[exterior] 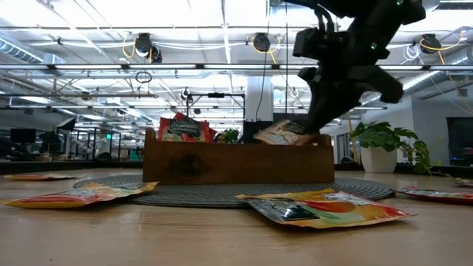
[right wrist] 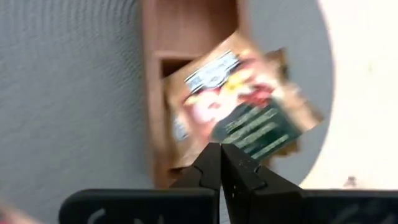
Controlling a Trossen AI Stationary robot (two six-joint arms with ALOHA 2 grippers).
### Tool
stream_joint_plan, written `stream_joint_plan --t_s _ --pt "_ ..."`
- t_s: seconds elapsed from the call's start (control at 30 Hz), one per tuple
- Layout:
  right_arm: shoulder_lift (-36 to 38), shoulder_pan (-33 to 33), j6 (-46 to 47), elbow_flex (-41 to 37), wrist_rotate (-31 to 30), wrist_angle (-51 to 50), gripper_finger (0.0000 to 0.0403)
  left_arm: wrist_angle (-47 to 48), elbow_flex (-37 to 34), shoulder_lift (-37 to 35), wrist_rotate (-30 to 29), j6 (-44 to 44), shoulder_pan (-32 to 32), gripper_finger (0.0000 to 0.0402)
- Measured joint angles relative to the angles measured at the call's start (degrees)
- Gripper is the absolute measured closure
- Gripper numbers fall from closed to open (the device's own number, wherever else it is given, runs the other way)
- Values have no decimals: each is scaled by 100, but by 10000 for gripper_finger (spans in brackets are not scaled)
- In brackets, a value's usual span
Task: Pick & Place Tea
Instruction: Put the yellow tea bag into the right section of the wooden organizer
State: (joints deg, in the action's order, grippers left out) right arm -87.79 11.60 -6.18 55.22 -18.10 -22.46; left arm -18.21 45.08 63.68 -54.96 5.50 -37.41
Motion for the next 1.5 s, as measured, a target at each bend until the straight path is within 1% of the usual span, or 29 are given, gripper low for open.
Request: stream_joint_plan --t_s 0.13,0.27,0.4,0.53,0.7,0.8,0.83,0.93,1.0,1.17,1.33,1.37,1.43,1.5 --pt "0 -10 -272 0 -316 265 403 -1 0 0 0 -8 0 62" --pt "0 -72 -351 0 -386 520 403 -1 0 0 -2 -14 0 62" --pt "2 -205 -353 0 -761 548 403 -3 0 0 -2 -14 0 62" --pt "2 -479 -351 0 -781 511 403 -3 0 0 -1 -20 0 62" --pt "2 -708 -199 0 -763 384 403 1 0 0 -2 -23 0 62" --pt "2 -719 -203 0 -724 410 403 2 0 0 -2 -8 0 62" --pt "2 -713 -232 0 -619 454 403 4 0 0 -2 -2 0 62" --pt "2 -710 -223 0 71 567 403 3 0 0 -2 6 0 62" --pt "2 -708 -186 0 306 635 403 4 0 0 -2 15 0 62" --pt "2 -710 -230 0 281 645 403 4 0 0 -2 15 0 62" --pt "2 -710 -454 0 -436 668 403 4 0 0 -2 2 0 62" --pt "2 -711 -484 0 -483 681 403 4 0 0 -2 -1 0 62" --pt "2 -715 -498 0 -421 679 400 4 0 0 -2 -3 0 62" --pt "2 -739 -500 0 -56 678 386 5 0 0 -3 -1 0 62"
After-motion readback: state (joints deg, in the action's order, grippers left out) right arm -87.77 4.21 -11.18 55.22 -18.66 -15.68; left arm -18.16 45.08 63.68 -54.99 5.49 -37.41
